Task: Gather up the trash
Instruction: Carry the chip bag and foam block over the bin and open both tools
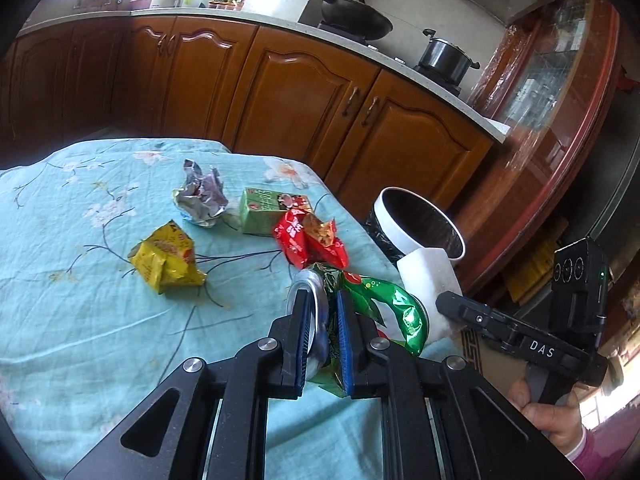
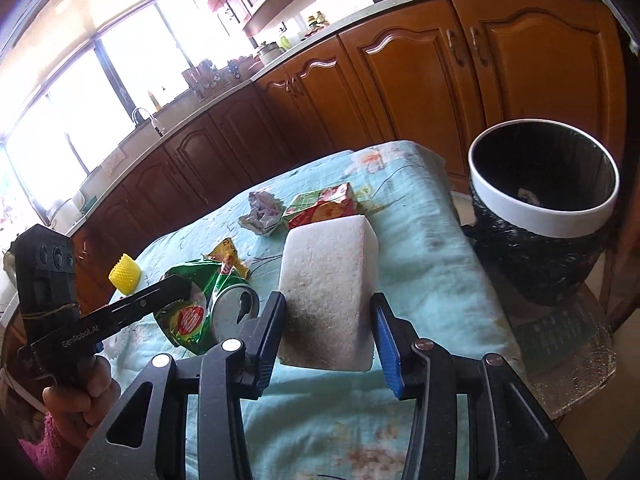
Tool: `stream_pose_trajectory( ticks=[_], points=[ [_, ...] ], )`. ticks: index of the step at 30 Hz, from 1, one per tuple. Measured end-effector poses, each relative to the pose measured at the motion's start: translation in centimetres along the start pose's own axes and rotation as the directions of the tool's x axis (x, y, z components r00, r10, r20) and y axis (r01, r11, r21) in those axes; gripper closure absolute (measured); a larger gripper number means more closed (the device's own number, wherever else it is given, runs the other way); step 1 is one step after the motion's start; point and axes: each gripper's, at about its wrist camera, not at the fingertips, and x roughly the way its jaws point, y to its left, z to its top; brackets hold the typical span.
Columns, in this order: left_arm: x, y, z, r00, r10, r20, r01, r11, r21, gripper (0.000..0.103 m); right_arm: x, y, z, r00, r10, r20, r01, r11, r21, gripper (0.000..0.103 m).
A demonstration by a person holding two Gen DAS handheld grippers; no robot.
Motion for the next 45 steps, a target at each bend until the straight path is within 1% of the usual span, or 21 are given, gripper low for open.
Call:
stream_pose_trajectory(
  ticks=[6, 7, 9, 14, 19, 25, 37, 45],
  points=[
    [2.9, -1.9, 0.7, 1.000, -0.017, -0.014, 0.017, 1.000, 0.015, 0.094, -1.6, -3.2, 0.6, 0.999, -0.044, 0.031, 0.043, 0.998, 0.047, 0.059],
    [3.3, -2.2, 0.9, 1.000, -0.021, -0.016, 0.021, 1.000, 0.016, 0.096, -1.9, -3.6, 0.7, 0.998, -0.051, 0.036, 0.049, 0.997, 0.051, 0.059],
    [4.3, -3.0, 1.3, 0.999, -0.027, -0.023, 0.027, 0.999, 0.025, 0.097, -2.5, -4.5, 0.8, 0.997, -0.065, 0.048, 0.062, 0.996, 0.063, 0.059],
    [6.6, -5.2, 1.8, 0.999, -0.031, -0.030, 0.033, 0.997, 0.075, 0.097, -3.3, -6.5, 1.2, 0.994, -0.093, 0.063, 0.087, 0.992, 0.088, 0.059],
    [8.2, -7.0, 2.1, 0.998, -0.043, -0.037, 0.046, 0.994, 0.098, 0.097, -3.9, -7.6, 1.2, 0.992, -0.102, 0.076, 0.094, 0.990, 0.104, 0.059],
    [9.9, -8.3, 3.4, 0.998, -0.057, -0.027, 0.060, 0.991, 0.117, 0.097, -4.3, -8.8, 1.7, 0.989, -0.120, 0.090, 0.109, 0.987, 0.121, 0.059],
    [14.2, -10.4, 6.3, 0.996, -0.084, -0.022, 0.086, 0.989, 0.123, 0.097, -4.5, -11.6, 4.3, 0.979, -0.171, 0.115, 0.156, 0.979, 0.132, 0.059],
    [17.7, -11.4, 8.2, 0.996, -0.078, -0.033, 0.081, 0.989, 0.126, 0.097, -3.9, -13.3, 6.7, 0.971, -0.208, 0.119, 0.193, 0.973, 0.124, 0.059]
  ],
)
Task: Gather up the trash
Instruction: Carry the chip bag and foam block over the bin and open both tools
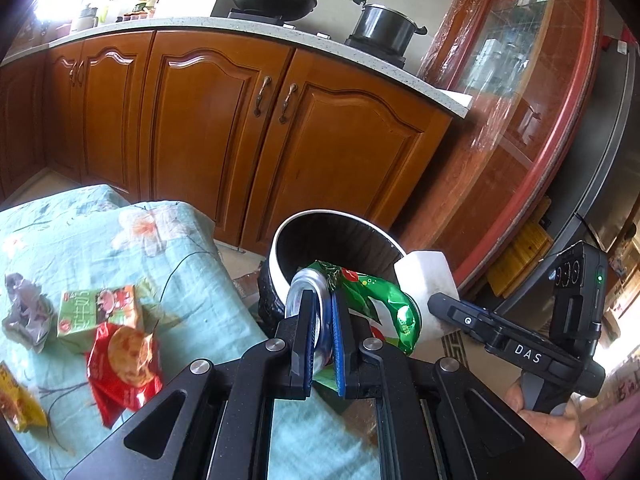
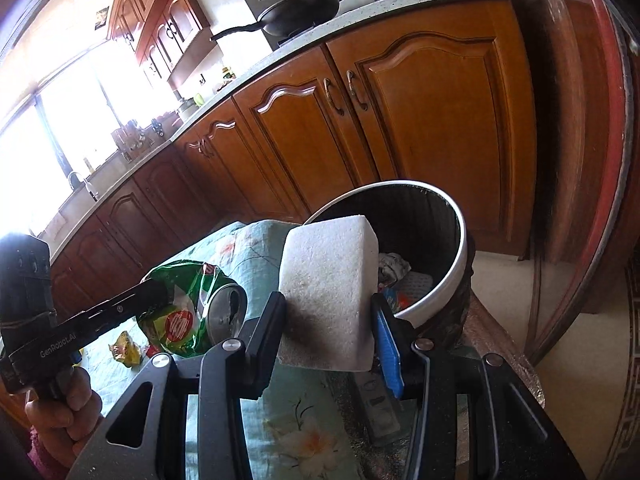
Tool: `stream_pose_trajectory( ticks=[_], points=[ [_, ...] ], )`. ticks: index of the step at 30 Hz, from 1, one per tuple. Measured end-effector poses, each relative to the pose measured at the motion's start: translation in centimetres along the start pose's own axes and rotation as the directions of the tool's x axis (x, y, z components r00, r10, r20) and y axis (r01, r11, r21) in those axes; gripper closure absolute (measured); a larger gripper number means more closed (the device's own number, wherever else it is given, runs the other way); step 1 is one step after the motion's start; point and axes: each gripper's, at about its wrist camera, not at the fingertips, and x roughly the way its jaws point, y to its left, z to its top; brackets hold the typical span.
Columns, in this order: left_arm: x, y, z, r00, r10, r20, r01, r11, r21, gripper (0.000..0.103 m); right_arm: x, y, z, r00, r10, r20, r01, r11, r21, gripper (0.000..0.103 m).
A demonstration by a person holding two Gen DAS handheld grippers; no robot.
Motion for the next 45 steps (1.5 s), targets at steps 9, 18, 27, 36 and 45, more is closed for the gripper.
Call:
stream_pose_trajectory(
  ticks=[9, 18, 27, 36, 45],
  points=[
    [3.8, -0.4, 1.9, 1.000, 0.019, -0.015, -0.019, 1.000, -0.012, 0.097, 2.1, -1.2, 1.6, 0.999, -0.027, -0.023, 0.027, 1.000, -0.002, 0.059],
    [7.4, -0.9, 3.3, 0.998, 0.041, -0.049, -0.041, 0.999, -0.006, 0.097, 4.0, -2.2, 3.0, 0.998, -0.049, -0.049, 0.049, 0.999, -0.009, 0.059],
    [10.0, -1.5, 4.3, 0.995, 0.073, -0.070, -0.073, 0.997, 0.009, 0.097, 5.6, -3.3, 3.9, 0.995, -0.068, -0.076, 0.067, 0.998, -0.020, 0.059],
    [12.4, -2.0, 5.0, 0.991, 0.085, -0.103, -0.082, 0.996, 0.034, 0.097, 7.0, -4.1, 4.6, 0.990, -0.093, -0.105, 0.091, 0.995, -0.030, 0.058],
    [13.5, -2.4, 5.2, 0.990, 0.070, -0.122, -0.067, 0.997, 0.029, 0.076, 7.3, -4.9, 4.9, 0.990, -0.085, -0.112, 0.086, 0.996, 0.004, 0.048]
  ],
)
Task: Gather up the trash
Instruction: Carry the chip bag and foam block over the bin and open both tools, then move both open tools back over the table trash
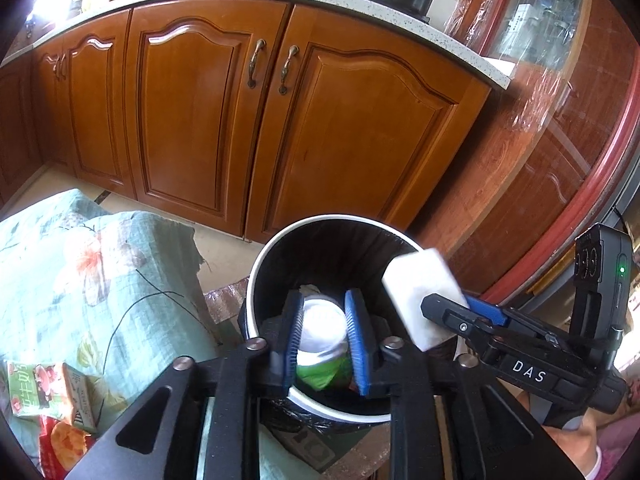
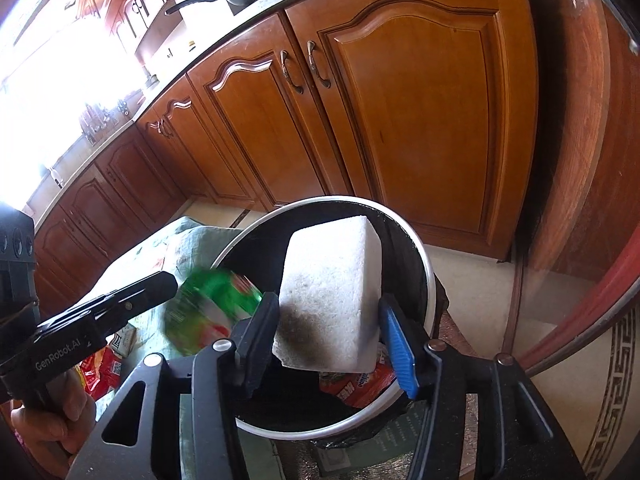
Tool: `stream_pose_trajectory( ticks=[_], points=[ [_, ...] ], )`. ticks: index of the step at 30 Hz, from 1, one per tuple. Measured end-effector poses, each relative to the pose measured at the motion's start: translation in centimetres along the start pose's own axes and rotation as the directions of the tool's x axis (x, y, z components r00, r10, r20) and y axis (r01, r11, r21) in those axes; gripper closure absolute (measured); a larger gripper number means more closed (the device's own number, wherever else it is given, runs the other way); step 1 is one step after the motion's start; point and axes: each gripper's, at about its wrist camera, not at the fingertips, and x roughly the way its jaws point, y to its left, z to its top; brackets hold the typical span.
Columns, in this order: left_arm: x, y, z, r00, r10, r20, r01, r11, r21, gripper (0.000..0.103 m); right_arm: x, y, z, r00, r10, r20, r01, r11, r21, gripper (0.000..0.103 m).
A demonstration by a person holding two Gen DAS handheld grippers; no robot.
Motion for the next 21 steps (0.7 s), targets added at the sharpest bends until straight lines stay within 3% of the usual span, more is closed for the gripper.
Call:
stream_pose_trajectory(
  ticks=[5, 10, 14, 21],
  points=[
    [-1.6, 0.9, -1.0, 1.000, -0.005, 0.021, 0.006, 0.999, -0.036, 0.056, -0.7, -0.1, -0.4, 1.000, 0.019, 0.019, -0.019, 1.000, 0.023, 0.031],
    [-4.7, 2.8, -3.4, 0.998, 0.005, 0.055, -0.001, 0.996, -0.084, 0.045, -2.2, 0.9, -1.7, 0.997, 0.052, 0.057, -0.054, 0.998, 0.033, 0.007],
    [-7.6, 4.3, -5.9, 0.996, 0.033, 0.080, -0.024, 0.993, -0.114, 0.038, -3.2, 2.7, -3.4, 0.994, 0.086, 0.068, -0.087, 0.996, 0.022, 0.004],
    [-13.3, 6.8, -10.5, 0.992, 0.073, 0.098, -0.056, 0.984, -0.169, 0.037, -4.3, 6.7, -7.1, 0.989, 0.138, 0.060, -0.137, 0.990, -0.008, 0.004]
  ],
)
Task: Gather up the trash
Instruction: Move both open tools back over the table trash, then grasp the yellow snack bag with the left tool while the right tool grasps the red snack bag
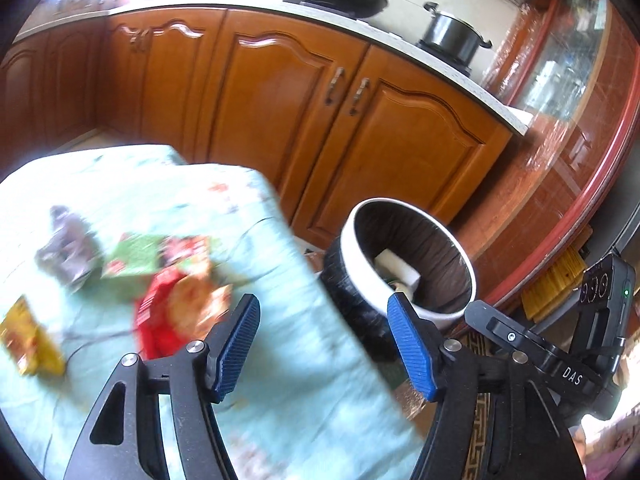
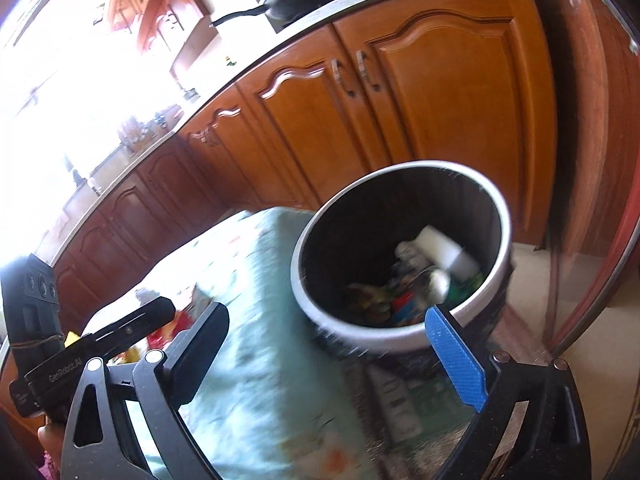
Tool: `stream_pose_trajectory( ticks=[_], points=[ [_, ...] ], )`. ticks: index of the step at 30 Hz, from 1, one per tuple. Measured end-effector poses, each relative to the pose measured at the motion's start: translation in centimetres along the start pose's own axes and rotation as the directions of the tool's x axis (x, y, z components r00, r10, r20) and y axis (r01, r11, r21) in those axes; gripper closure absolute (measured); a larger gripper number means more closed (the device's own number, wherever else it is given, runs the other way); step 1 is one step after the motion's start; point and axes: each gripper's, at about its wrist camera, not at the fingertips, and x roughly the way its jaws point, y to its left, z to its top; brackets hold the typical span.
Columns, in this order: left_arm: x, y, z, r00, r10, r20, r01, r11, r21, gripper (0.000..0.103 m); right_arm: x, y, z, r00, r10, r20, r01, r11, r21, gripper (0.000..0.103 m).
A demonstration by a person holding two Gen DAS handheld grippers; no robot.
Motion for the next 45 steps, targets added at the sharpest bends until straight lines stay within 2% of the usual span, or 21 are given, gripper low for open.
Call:
stream_pose_trajectory(
  ticks=[6, 11, 17, 22, 34, 45],
  points=[
    [-5.2, 3.2, -2.8, 0.998, 0.053, 0.042, -0.052, 0.998, -0.030, 0.036, 0.2, 3.1, -2.3, 0.996, 0.080, -0.028, -0.080, 0.997, -0.008, 0.004],
    [-8.7, 5.5, -4.7, 0.994, 0.097, 0.057, -0.094, 0.994, -0.056, 0.033, 0.9, 6.0, -4.3, 0.994, 0.101, -0.051, -0.103, 0.994, -0.036, 0.003],
    [-11.5, 7.6, -6.1, 0.987, 0.151, 0.050, -0.146, 0.986, -0.081, 0.032, 2.0, 8.6, -5.9, 0.988, 0.137, -0.068, -0.139, 0.990, -0.027, 0.003],
    [-13.3, 9.5, -6.7, 0.983, 0.179, 0.044, -0.172, 0.977, -0.122, 0.032, 3.4, 10.2, -6.2, 0.979, 0.170, -0.114, -0.172, 0.985, -0.009, 0.003],
    [-13.8, 12.7, -5.9, 0.977, 0.211, 0.027, -0.203, 0.962, -0.184, 0.030, 6.8, 12.7, -6.1, 0.954, 0.232, -0.189, -0.228, 0.973, 0.043, 0.004],
    [-11.5, 14.5, -4.1, 0.972, 0.235, -0.010, -0.232, 0.950, -0.209, 0.029, 9.2, 13.6, -4.6, 0.959, 0.204, -0.198, -0.203, 0.979, 0.023, 0.004]
  ],
)
